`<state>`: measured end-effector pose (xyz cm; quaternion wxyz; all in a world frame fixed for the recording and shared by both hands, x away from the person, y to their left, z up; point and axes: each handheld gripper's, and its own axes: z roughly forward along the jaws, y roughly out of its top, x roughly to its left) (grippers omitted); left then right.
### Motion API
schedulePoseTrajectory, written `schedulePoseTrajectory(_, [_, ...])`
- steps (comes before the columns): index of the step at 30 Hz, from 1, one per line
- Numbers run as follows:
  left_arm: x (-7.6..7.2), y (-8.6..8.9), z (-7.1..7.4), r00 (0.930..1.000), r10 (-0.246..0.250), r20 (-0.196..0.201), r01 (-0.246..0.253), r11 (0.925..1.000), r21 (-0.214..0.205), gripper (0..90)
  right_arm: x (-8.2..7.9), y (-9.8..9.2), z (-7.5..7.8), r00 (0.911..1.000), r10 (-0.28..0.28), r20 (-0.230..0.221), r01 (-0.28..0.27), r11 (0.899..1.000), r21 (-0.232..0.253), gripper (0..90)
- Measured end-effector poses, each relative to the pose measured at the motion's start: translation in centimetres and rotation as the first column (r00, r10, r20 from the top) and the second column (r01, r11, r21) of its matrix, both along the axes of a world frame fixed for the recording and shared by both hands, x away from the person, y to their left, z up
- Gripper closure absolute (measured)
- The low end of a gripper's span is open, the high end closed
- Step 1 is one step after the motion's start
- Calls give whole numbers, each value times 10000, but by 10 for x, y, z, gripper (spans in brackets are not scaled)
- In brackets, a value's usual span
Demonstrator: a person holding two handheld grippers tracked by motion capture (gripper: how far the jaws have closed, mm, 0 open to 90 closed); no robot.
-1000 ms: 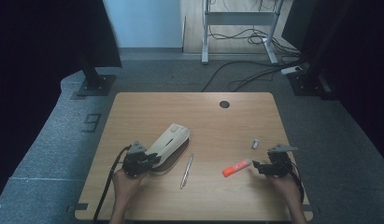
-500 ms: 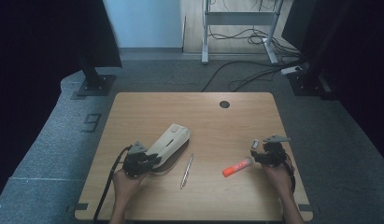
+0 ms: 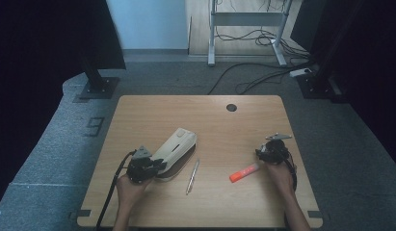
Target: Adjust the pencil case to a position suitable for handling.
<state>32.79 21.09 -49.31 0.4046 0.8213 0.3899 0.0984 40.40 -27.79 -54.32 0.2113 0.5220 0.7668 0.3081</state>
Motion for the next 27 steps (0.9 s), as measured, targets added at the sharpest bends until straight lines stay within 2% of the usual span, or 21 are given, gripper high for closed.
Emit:
schedulePoseTrajectory(5, [0, 1, 0, 10000, -38, -37, 38, 10000, -58, 748, 3, 0, -1, 9999, -132, 46, 131, 9997, 213, 512])
schedulePoseTrajectory(14, [1, 2, -1, 10000, -59, -52, 58, 9999, -135, 748, 2, -5, 1, 9998, -112, -168, 118, 9992, 374, 709])
schedulePoseTrajectory(18, [1, 2, -1, 10000, -42, -38, 41, 9998, -171, 748, -1, -8, 2, 9996, -187, -229, 198, 9985, 504, 718])
schedulePoseTrajectory(27, [1, 3, -1, 10000, -74, 33, 75, 9997, -234, 749, -9, -9, 7, 9998, 188, -67, -183, 9968, 776, 718])
